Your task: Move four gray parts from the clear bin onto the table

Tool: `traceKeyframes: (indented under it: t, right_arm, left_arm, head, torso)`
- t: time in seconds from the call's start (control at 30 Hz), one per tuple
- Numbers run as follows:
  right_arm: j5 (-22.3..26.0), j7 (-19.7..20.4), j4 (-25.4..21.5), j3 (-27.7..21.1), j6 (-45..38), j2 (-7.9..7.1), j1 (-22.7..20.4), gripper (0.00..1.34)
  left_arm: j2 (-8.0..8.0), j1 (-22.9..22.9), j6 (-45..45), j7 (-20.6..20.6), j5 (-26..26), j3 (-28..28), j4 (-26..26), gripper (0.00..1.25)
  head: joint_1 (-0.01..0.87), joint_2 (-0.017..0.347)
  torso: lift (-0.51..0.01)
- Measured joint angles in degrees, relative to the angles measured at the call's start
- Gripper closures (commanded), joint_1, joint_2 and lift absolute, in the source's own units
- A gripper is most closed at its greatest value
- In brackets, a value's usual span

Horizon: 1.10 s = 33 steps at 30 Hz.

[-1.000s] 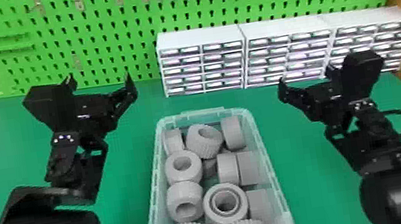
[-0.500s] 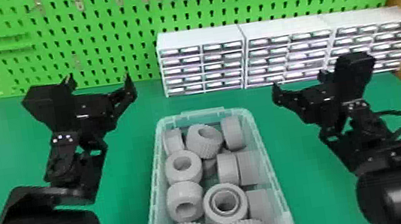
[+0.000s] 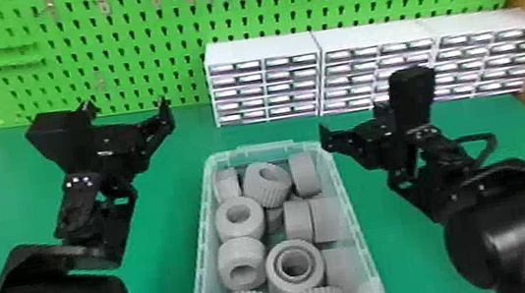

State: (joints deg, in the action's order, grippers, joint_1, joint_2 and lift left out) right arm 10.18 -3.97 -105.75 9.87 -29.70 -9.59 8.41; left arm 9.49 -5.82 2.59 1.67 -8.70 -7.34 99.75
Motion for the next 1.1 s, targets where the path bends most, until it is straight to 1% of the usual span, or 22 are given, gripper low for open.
traceKeyframes:
  t: [0.33, 0.53, 0.8, 0.93, 1.1]
  right_arm:
    - [1.9, 0.0, -2.7, 4.0, -14.0, -0.45, 4.8, 0.08]
    - [2.7, 0.0, -2.9, 6.7, -20.4, -0.64, 7.6, 0.08]
    - [3.7, 0.0, -2.9, 12.0, -28.9, -1.07, 11.1, 0.08]
    - [5.6, 0.0, -3.6, 13.1, -34.9, -1.42, 12.5, 0.08]
    - [5.8, 0.0, -6.3, 13.2, -42.2, -1.81, 13.1, 0.08]
  left_arm:
    - [0.0, 0.2, -0.4, 0.0, 0.0, 0.2, 0.0, 0.04]
    - [0.0, 0.2, -0.6, 0.0, 0.0, 0.3, 0.0, 0.04]
    - [0.0, 0.2, -0.8, -0.1, -0.1, 0.3, 0.1, 0.04]
    - [0.0, 0.3, -0.9, -0.1, -0.1, 0.4, 0.1, 0.04]
    - [0.0, 0.5, -0.9, -0.2, -0.1, 0.5, 0.1, 0.04]
  head:
    - [0.686, 0.026]
    - [0.686, 0.026]
    - [0.686, 0.026]
    - [0.686, 0.026]
    - [0.686, 0.026]
  torso:
    - [-0.05]
    - [-0.05]
    - [-0.05]
    - [-0.05]
    - [-0.05]
